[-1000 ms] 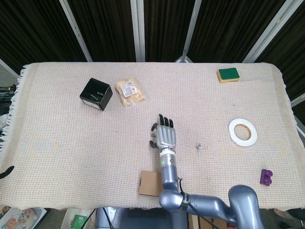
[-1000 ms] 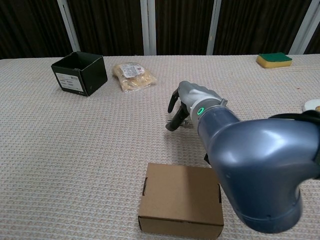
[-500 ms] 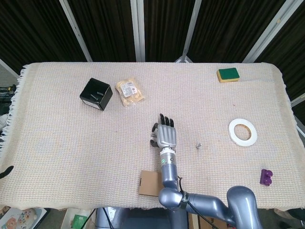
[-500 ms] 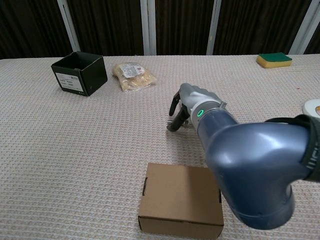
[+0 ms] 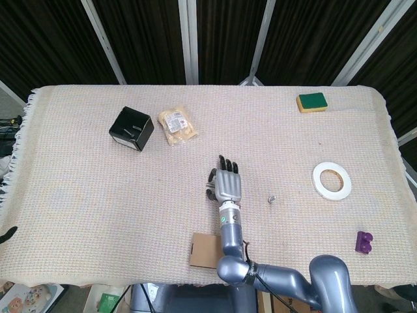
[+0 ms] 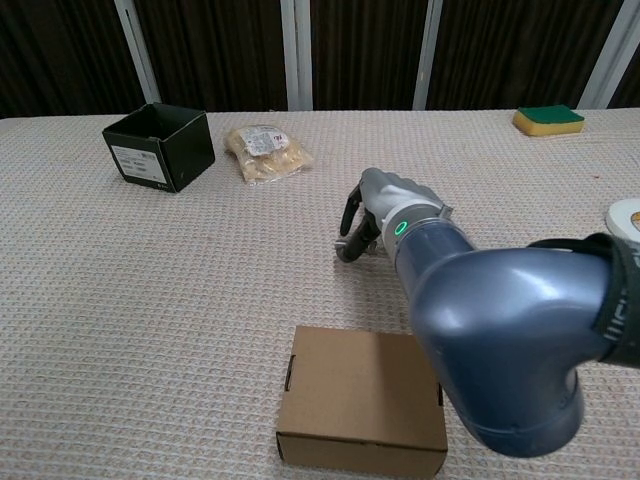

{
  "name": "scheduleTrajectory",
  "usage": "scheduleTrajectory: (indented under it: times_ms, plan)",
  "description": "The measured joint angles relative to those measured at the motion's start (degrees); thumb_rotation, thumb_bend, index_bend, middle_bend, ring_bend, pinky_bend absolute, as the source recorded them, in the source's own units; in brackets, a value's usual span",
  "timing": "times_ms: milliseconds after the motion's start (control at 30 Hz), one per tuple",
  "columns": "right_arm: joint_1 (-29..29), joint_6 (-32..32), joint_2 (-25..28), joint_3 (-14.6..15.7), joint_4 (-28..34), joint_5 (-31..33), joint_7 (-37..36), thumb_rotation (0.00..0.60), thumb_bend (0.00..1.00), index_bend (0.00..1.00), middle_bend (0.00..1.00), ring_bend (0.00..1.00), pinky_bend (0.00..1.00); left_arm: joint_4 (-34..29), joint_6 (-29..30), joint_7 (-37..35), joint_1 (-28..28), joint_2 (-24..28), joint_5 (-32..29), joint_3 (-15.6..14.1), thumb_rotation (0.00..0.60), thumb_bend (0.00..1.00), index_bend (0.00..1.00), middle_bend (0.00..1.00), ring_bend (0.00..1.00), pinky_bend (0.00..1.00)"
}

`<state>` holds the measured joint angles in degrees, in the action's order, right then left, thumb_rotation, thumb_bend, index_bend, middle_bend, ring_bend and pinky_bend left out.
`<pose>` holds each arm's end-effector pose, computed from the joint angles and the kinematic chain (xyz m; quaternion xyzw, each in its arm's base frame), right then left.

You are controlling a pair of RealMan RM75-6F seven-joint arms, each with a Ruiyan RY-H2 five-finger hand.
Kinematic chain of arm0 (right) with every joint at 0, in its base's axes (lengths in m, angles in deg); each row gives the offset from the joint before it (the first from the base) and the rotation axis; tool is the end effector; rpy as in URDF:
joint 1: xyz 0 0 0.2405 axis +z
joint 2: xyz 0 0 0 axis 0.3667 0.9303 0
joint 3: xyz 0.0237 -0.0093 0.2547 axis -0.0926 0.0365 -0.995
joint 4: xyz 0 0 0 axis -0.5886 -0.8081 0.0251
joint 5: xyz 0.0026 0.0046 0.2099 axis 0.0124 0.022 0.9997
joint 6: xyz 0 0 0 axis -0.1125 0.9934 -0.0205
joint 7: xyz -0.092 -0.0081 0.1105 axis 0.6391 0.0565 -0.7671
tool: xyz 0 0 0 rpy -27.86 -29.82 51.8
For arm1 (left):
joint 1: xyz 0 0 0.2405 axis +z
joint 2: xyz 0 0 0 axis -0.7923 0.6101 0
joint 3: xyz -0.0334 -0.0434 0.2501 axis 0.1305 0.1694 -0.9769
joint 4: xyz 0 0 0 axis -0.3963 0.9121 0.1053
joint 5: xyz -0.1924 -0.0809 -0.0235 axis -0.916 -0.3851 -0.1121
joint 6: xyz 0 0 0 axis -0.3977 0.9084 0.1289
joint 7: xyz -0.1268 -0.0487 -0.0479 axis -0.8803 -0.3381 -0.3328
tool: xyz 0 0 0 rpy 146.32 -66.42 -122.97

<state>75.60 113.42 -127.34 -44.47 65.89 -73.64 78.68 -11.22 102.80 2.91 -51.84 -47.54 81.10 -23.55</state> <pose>-0.0487 -0.3443 -0.1138 0.5690 -0.5555 0.3525 0.4933 -0.3218 0.1598 0.1990 -0.5059 -0.4092 -0.3994 0.6459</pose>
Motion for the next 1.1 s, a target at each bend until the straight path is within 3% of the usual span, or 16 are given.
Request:
scheduleTrajectory:
  times_ms: [1100]
  plan:
    - [-0.09,-1.29,-0.91,-1.44,-2.4,0.75,1.56,0.6,0.33,0.55,0.0,0.0,0.0,-0.03,-0.15,0.38,-0.16,-0.06,0.22,-0.16,0.6,0.15,0.18,0.13,0.0,0.05]
